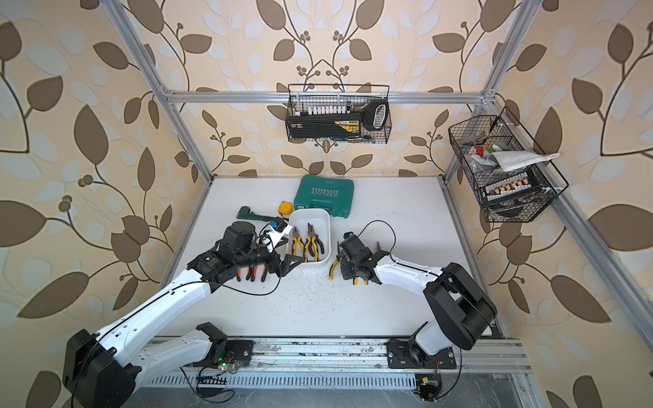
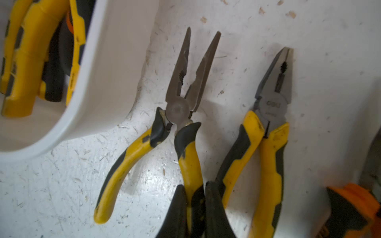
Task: Take the pliers out of the storage box
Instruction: Place the pliers at the center of the board.
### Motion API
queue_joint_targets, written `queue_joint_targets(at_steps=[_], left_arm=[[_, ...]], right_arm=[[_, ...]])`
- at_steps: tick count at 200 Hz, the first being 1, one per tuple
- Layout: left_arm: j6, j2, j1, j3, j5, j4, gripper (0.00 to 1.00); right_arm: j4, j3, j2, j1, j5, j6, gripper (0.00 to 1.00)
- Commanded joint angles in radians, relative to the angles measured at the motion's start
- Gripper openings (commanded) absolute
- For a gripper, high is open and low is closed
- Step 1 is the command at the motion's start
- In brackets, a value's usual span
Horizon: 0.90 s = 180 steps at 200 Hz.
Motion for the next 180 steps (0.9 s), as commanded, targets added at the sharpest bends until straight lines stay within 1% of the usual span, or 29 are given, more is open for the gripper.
queue_joint_targets(at_steps=[1, 31, 39, 69, 91, 109, 121, 125, 139, 149, 154, 163, 167, 180], left_arm=[[0.004, -0.018, -0.008, 0.018, -0.006, 0.026, 0.99], [0.006, -0.019, -0.009, 0.017, -0.009, 0.024, 0.99], [0.008, -0.018, -0.009, 0.017, -0.010, 0.025, 0.99], [0.011, -0.014, -0.009, 0.017, -0.013, 0.024, 0.99], [0.011, -0.008, -0.010, 0.019, -0.016, 0.022, 0.99], [0.013, -0.008, -0.009, 0.019, -0.018, 0.020, 0.99], [0.015, -0.010, -0.009, 0.020, -0.023, 0.022, 0.99], [0.015, -0.011, -0.009, 0.019, -0.025, 0.023, 0.99], [0.015, -0.019, -0.009, 0.014, -0.035, 0.032, 0.99], [0.012, -0.028, -0.009, 0.005, -0.049, 0.039, 0.99], [0.007, -0.032, -0.009, 0.002, -0.062, 0.041, 0.99], [-0.014, -0.037, -0.009, -0.002, -0.098, 0.044, 0.99], [-0.027, -0.038, -0.010, -0.003, -0.118, 0.045, 0.99], [-0.070, -0.049, -0.009, -0.013, -0.180, 0.058, 0.99]], right_arm=[[0.040, 0.036, 0.042, 0.021, 0.022, 0.042, 0.00], [0.043, 0.030, 0.052, 0.024, 0.023, 0.057, 0.00], [0.042, 0.024, 0.045, 0.024, 0.022, 0.061, 0.05], [0.042, 0.002, -0.001, 0.024, -0.006, 0.073, 0.32], [0.045, -0.019, -0.041, 0.024, -0.017, 0.080, 0.47], [0.037, -0.031, -0.064, 0.024, -0.011, 0.080, 0.56], [0.032, -0.032, -0.068, 0.024, -0.004, 0.087, 0.59], [0.034, -0.033, -0.070, 0.024, -0.002, 0.089, 0.63], [0.043, -0.034, -0.086, 0.052, 0.017, 0.093, 0.66], [0.043, -0.029, -0.101, 0.055, 0.029, 0.089, 0.71], [0.041, -0.025, -0.110, 0.055, 0.034, 0.089, 0.74], [0.039, -0.020, -0.129, 0.055, 0.046, 0.089, 0.76], [0.040, -0.020, -0.139, 0.055, 0.051, 0.087, 0.79], [0.043, -0.012, -0.168, 0.056, 0.062, 0.079, 0.83]])
